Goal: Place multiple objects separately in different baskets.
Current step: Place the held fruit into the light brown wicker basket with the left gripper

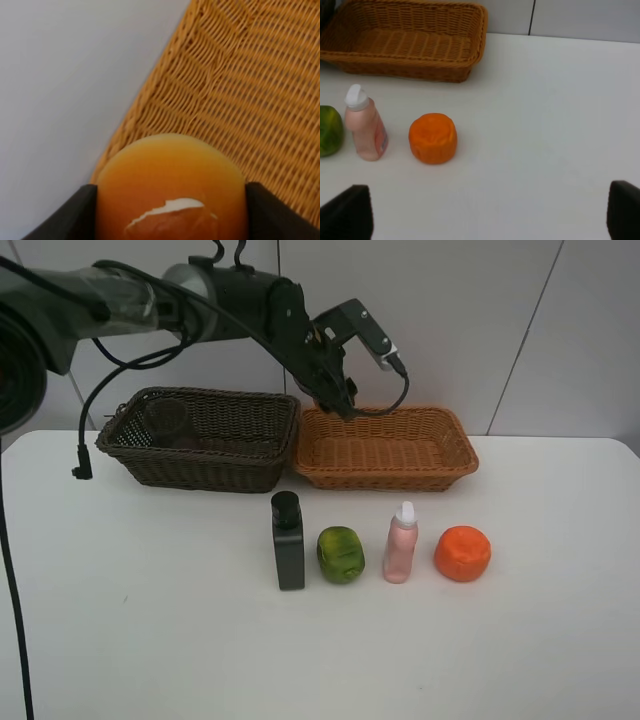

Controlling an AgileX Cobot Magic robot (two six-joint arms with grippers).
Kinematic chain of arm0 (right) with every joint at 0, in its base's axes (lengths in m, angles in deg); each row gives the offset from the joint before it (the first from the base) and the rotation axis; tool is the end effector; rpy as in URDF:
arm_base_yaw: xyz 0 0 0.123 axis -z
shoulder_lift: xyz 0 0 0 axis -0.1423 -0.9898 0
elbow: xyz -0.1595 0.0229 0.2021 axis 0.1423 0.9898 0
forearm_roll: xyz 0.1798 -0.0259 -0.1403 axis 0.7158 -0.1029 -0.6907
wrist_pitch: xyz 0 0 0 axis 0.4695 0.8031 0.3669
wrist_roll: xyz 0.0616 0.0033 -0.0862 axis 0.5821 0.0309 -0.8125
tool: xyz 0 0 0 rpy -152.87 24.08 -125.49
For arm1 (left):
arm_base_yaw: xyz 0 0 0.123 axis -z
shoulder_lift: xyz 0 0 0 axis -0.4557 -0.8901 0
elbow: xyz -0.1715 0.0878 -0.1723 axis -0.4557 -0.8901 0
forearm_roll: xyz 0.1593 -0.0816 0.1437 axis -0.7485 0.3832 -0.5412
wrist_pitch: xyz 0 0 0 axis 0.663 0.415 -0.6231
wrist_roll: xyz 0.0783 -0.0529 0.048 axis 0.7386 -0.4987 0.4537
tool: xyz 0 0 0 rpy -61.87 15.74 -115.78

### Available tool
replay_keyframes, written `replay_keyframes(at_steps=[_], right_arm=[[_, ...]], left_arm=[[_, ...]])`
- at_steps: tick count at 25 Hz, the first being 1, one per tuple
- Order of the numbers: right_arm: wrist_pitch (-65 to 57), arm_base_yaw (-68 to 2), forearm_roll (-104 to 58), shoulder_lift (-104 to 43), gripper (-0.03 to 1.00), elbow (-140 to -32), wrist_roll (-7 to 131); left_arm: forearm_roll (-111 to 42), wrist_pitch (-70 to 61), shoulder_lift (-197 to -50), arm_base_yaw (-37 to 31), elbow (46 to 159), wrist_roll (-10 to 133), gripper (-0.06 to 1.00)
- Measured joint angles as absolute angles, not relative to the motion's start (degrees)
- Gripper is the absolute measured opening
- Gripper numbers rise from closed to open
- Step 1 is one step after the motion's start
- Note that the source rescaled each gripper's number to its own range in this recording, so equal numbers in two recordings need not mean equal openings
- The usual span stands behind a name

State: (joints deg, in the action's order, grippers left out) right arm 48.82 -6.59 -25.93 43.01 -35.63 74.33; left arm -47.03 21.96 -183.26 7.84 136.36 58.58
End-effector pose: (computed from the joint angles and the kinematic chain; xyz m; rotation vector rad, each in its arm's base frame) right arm 0.0123 0.0070 0.2637 -0.1593 2.0296 -0.0348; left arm 0.4135 -0.2899 0.1773 1.2627 1.9781 -0.0509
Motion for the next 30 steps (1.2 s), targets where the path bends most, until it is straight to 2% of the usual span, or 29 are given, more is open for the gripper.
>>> replay_keyframes(at_steps=[7,28,30], right_arm=[[48.82,-6.59,-25.93,43.01,1.00,-35.63,74.33],[48.82,-6.59,-25.93,43.01,1.00,-35.63,74.33],[48.82,-6.59,-25.93,43.01,1.00,-35.63,74.33]], left_arm=[[-44.73,15.34,-189.48,8.74,136.36,58.58,0.69],[-44.40,14.69,-190.34,9.21,136.36,58.58,0.69],[-44.40,14.64,-190.34,9.21,136.36,58.58,0.74]])
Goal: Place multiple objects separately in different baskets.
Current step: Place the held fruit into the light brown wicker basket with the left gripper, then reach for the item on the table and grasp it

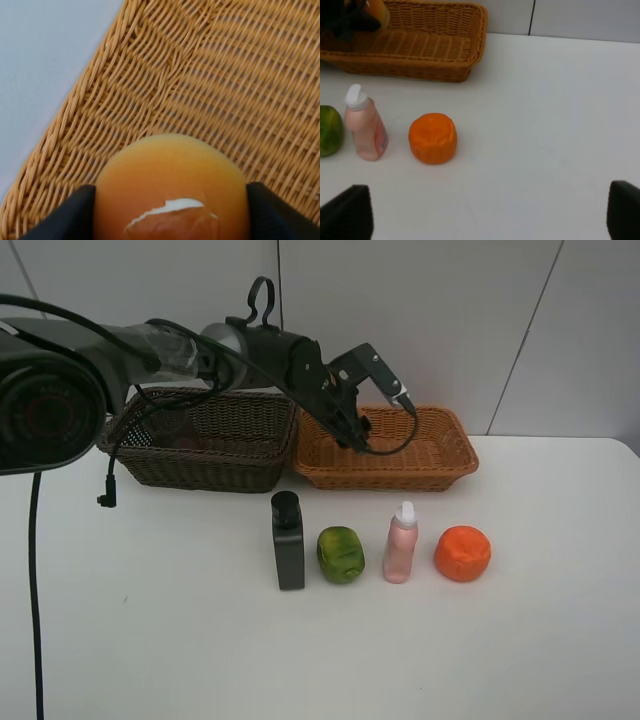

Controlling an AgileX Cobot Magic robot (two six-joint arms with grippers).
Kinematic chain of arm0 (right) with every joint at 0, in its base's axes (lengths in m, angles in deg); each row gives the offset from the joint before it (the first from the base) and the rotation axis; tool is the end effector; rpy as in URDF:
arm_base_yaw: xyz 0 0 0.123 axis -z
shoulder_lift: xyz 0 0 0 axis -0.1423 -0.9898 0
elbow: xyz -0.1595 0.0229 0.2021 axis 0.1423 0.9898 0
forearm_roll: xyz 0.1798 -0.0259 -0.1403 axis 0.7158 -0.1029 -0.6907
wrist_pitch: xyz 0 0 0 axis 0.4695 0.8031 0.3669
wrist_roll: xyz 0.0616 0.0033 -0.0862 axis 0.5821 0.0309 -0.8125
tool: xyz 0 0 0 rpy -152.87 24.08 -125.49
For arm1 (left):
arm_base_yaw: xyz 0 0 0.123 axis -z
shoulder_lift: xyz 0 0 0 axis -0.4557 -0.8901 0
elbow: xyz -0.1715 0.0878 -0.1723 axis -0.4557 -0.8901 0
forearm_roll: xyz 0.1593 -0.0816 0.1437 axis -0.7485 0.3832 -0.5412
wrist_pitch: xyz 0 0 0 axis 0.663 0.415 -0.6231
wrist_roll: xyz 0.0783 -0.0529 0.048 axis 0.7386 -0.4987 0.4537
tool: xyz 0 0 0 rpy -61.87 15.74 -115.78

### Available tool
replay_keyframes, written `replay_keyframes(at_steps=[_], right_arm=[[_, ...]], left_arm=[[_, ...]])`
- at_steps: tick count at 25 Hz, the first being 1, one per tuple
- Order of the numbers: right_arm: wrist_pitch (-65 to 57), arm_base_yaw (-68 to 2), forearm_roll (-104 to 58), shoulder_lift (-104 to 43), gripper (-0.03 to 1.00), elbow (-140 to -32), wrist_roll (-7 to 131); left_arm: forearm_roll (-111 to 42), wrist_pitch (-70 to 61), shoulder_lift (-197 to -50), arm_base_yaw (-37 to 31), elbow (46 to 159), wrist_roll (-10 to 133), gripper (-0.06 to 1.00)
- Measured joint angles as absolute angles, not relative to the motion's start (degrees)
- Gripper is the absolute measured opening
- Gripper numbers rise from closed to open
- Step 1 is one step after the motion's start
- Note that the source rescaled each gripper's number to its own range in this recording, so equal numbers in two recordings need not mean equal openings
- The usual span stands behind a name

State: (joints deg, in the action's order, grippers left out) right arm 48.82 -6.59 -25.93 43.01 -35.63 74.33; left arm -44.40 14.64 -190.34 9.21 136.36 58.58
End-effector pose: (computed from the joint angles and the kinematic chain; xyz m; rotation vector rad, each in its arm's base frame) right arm 0.0123 0.0070 0.2637 -0.1593 2.0296 -0.0348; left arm 0.4158 -0.3087 0.1238 1.2489 1.9830 -0.1033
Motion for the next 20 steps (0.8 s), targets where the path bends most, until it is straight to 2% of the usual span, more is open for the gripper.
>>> replay_keyframes(at_steps=[3,5,20], right_arm=[[48.82,-6.59,-25.93,43.01,1.00,-35.63,74.33],[48.82,-6.59,-25.93,43.01,1.00,-35.63,74.33],[48.82,-6.59,-25.93,43.01,1.00,-35.63,74.33]], left_arm=[[-44.40,13.55,-190.34,9.21,136.36,58.58,0.92],[-44.40,12.72,-190.34,9.21,136.36,58.86,0.97],[-44.40,11.84,-190.34,9.21,136.36,60.99,0.99]])
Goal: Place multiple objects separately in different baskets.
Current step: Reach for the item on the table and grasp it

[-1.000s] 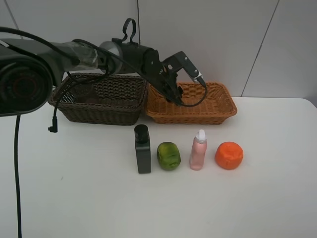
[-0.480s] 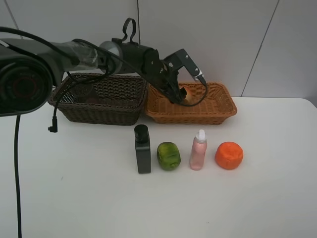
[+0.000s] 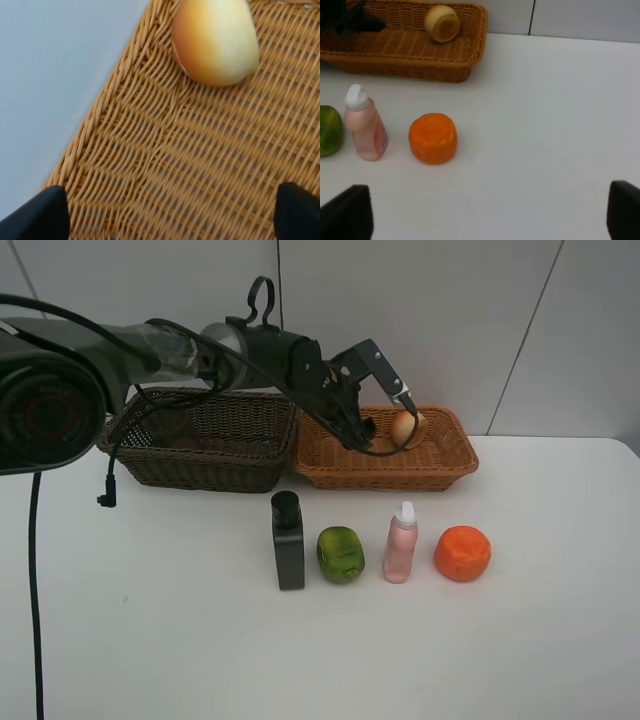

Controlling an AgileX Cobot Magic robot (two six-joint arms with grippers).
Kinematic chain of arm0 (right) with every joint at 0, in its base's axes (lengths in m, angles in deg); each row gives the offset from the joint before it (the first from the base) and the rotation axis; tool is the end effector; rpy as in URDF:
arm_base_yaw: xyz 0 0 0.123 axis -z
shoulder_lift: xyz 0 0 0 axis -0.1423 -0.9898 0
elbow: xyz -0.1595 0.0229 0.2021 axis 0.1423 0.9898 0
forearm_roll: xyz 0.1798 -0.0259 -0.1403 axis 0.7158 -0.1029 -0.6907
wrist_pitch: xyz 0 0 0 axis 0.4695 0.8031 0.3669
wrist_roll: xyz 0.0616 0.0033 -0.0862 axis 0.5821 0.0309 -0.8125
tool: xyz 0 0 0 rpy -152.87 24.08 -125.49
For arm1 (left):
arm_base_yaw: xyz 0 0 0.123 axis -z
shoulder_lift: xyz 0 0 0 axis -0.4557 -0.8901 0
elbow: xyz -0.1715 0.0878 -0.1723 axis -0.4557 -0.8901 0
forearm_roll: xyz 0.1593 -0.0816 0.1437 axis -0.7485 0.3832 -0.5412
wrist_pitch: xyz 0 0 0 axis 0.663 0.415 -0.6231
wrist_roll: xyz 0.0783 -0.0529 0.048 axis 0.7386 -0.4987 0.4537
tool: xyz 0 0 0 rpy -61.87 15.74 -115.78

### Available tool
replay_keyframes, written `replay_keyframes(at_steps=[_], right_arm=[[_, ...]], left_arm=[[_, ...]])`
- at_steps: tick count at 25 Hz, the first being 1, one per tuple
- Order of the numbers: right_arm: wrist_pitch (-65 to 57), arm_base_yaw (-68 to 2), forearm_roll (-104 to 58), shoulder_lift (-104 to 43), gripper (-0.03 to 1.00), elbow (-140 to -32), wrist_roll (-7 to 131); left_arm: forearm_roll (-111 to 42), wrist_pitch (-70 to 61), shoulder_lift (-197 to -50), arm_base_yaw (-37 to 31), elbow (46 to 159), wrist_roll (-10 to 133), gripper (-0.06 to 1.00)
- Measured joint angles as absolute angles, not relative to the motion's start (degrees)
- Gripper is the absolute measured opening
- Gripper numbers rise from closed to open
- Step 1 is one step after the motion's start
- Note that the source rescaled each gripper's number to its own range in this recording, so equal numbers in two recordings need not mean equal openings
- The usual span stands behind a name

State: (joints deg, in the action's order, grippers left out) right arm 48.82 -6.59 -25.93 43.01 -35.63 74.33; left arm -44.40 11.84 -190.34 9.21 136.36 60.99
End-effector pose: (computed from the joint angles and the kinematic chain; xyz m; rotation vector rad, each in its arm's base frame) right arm 0.0123 0.0070 0.2637 -0.1593 2.0296 -0.0348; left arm 0.4188 -0.3106 0.1276 1.2614 1.9158 -0.0820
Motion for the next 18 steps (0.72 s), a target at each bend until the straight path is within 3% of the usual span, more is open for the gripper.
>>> replay_keyframes(at_steps=[11,18], right_arm=[[48.82,-6.59,-25.93,43.01,1.00,-35.63,74.33],[48.82,-6.59,-25.93,43.01,1.00,-35.63,74.33]], left_arm=[[-44.21,18.66,-186.59,9.21,136.36,59.25,0.99],[-43.65,29.39,-178.92,9.21,136.36,46.75,0.99]])
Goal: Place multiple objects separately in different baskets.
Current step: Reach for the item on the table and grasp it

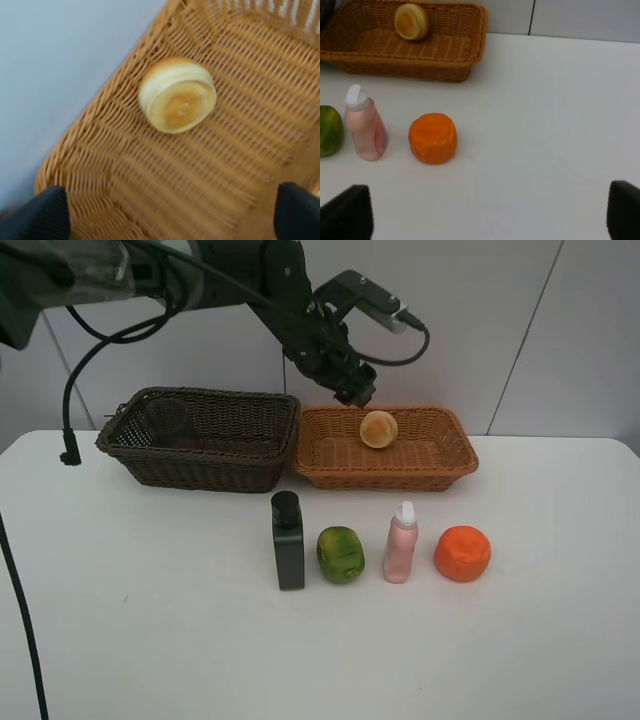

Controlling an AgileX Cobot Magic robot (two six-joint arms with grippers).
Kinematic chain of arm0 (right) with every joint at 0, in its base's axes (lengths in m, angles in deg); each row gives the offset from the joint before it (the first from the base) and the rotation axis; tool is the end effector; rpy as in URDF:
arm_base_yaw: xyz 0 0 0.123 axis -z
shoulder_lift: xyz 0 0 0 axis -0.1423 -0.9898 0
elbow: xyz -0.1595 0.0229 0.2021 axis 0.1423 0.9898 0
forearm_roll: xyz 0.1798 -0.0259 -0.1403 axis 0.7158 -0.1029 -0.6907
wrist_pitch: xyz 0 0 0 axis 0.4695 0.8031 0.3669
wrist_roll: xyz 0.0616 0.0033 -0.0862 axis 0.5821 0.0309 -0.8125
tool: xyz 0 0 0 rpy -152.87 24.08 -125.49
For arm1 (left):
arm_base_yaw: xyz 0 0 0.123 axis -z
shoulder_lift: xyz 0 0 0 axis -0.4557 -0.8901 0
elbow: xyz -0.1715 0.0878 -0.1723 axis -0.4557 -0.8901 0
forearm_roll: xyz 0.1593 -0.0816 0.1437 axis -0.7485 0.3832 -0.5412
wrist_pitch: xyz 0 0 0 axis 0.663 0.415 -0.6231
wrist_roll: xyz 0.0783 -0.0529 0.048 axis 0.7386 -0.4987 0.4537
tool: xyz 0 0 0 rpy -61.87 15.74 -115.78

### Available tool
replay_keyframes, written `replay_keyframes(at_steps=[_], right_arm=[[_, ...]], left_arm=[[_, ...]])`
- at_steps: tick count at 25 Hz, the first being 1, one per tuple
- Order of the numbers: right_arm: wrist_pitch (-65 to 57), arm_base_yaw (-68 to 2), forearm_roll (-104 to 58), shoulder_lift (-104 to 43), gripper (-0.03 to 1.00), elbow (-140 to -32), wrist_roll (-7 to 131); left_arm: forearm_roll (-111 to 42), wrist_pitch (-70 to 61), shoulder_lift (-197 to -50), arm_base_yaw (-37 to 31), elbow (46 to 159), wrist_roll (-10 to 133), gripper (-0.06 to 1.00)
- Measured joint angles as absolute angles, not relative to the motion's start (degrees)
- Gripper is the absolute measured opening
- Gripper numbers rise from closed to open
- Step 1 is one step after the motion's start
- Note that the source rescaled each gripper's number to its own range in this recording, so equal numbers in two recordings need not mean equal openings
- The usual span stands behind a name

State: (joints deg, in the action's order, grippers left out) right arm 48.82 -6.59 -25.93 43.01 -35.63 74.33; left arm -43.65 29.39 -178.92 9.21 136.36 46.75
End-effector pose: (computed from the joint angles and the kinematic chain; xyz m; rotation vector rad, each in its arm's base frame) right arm 0.0123 0.0070 0.2637 -0.1593 2.0296 -0.0348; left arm 0.3920 -0.2940 0.2056 1.0724 2.1578 -0.2221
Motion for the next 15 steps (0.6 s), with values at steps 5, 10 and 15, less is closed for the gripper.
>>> replay_keyframes(at_steps=[5,10,15], right_arm=[[48.82,-6.59,-25.93,43.01,1.00,-35.63,74.33],[48.82,-6.59,-25.93,43.01,1.00,-35.63,74.33],[48.82,-6.59,-25.93,43.01,1.00,-35.63,74.33]], left_arm=[[-43.53,39.37,-172.41,9.21,136.36,33.76,0.99],[-43.89,50.69,-167.81,9.44,136.36,21.65,0.99],[-44.43,60.76,-166.92,10.98,136.47,12.61,0.99]])
